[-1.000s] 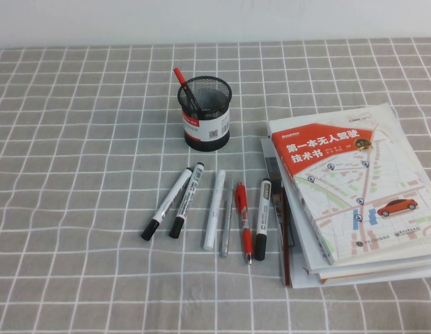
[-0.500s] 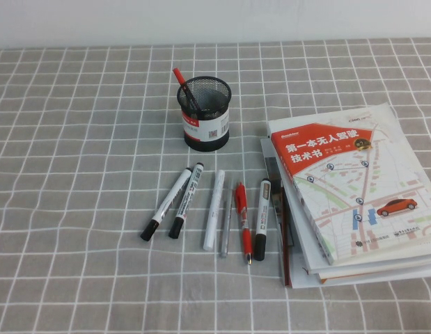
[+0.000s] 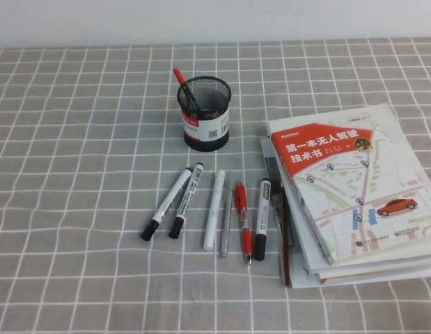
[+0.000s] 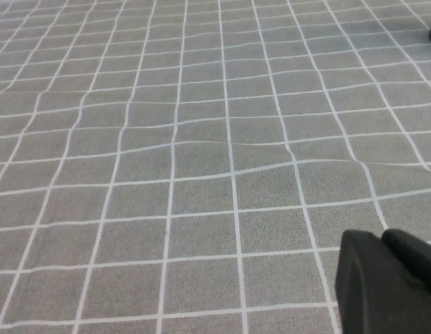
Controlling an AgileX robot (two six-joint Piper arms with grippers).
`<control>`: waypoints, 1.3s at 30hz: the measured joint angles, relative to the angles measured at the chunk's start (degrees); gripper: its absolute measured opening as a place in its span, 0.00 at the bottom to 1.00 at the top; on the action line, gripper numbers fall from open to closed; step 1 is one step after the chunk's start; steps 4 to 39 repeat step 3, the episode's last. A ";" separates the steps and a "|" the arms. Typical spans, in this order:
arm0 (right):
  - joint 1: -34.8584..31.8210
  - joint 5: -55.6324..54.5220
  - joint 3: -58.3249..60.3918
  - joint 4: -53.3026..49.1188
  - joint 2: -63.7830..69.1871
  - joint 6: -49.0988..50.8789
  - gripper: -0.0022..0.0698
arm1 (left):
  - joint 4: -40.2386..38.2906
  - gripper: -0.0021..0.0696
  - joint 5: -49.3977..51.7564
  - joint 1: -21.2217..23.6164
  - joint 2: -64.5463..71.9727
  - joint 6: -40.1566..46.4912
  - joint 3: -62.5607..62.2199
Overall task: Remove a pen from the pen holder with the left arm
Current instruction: 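Take a marker out of the pen holder and lay it on the table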
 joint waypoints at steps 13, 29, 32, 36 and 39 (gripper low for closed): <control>0.00 0.00 0.00 0.00 0.00 0.00 0.01 | 0.00 0.03 0.00 0.00 -0.02 0.00 0.00; 0.00 0.00 0.00 0.00 0.00 0.00 0.01 | 0.00 0.03 0.00 0.00 -0.02 0.00 0.00; 0.00 0.00 0.00 0.00 0.00 0.00 0.01 | 0.00 0.03 0.00 0.00 -0.02 0.00 0.00; 0.00 0.00 0.00 0.00 0.00 0.00 0.01 | 0.00 0.03 0.00 0.00 -0.02 0.00 0.00; 0.00 0.00 0.00 0.00 0.00 0.00 0.01 | 0.00 0.03 0.00 0.00 -0.02 0.00 0.00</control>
